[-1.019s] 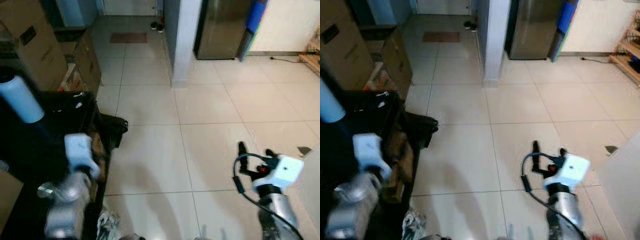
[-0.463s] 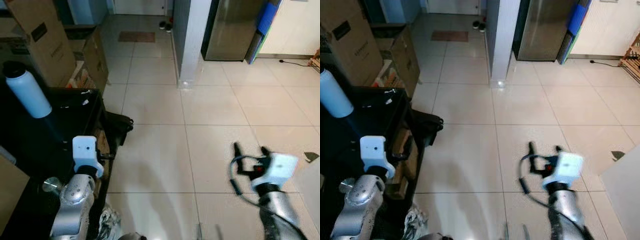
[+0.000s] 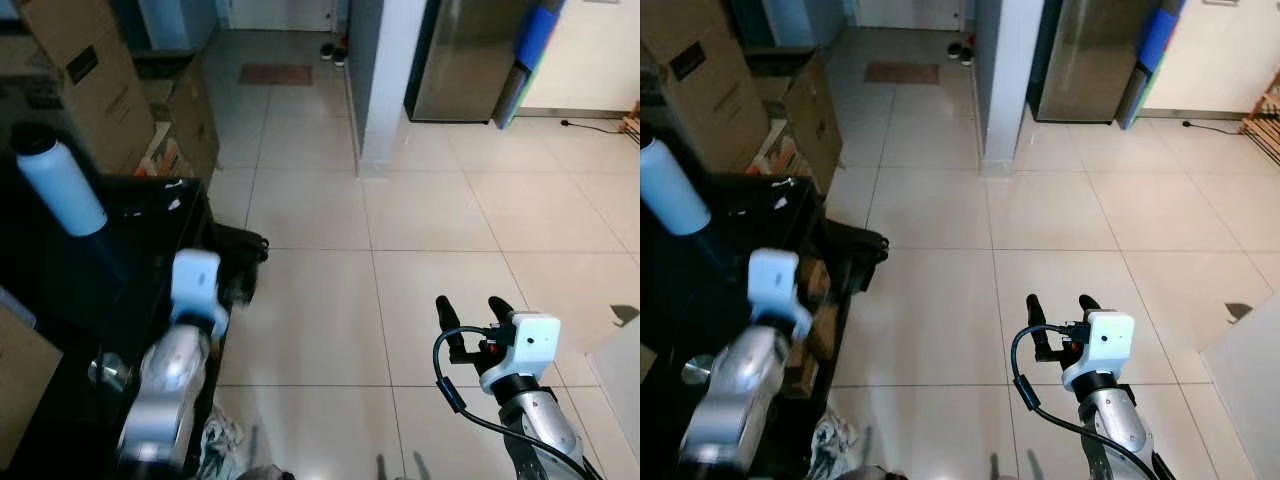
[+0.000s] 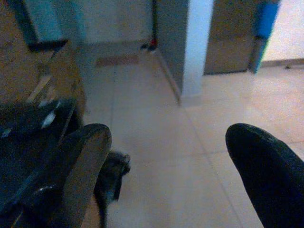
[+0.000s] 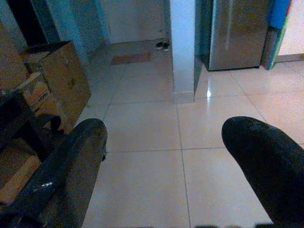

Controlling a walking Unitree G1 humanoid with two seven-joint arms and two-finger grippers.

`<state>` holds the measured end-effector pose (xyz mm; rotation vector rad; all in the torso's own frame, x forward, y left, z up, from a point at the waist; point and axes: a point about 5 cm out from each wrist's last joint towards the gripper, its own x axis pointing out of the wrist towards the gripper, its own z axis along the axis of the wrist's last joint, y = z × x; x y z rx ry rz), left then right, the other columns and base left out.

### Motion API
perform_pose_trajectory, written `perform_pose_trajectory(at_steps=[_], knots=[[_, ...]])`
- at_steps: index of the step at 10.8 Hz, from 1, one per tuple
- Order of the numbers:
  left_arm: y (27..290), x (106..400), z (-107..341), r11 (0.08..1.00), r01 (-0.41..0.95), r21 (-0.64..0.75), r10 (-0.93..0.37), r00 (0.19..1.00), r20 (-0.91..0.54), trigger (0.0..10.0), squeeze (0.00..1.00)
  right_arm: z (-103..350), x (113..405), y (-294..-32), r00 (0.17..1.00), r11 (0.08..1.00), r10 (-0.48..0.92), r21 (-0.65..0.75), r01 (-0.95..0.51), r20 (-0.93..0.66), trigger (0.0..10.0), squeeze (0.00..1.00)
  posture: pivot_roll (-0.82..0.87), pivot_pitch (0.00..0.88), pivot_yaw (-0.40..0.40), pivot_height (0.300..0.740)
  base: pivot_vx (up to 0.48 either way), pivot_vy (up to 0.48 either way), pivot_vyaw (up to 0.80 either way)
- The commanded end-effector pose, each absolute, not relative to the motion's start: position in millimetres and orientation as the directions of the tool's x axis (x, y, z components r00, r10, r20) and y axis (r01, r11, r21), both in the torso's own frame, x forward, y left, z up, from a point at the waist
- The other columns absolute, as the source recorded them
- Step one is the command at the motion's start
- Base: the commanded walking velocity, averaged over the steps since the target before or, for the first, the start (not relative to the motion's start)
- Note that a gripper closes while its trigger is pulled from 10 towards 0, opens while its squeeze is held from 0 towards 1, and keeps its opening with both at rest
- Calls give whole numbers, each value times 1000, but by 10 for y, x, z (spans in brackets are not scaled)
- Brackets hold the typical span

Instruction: Setting the table

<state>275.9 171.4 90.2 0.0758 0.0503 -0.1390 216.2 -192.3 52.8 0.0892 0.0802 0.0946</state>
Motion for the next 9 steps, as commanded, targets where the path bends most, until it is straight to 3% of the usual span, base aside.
perform_pose_trajectory(at_steps=[1,8,9], knots=[[1678,2799,917,984,165,71,-161,985,-60,10000,0,499,2183,-1894,992,992,104,78,-98,-77,10000,0,-88,0,40,736,469,0,0],[1686,2804,1019,986,140,93,-138,990,-34,10000,0,574,2344,-1693,982,981,187,61,-185,-37,10000,0,-26,0,10,736,477,0,0],[1644,2830,1013,982,153,108,-150,988,-40,10000,0,593,2363,-1699,983,982,180,62,-178,-36,10000,0,-31,0,10,736,480,0,-675]])
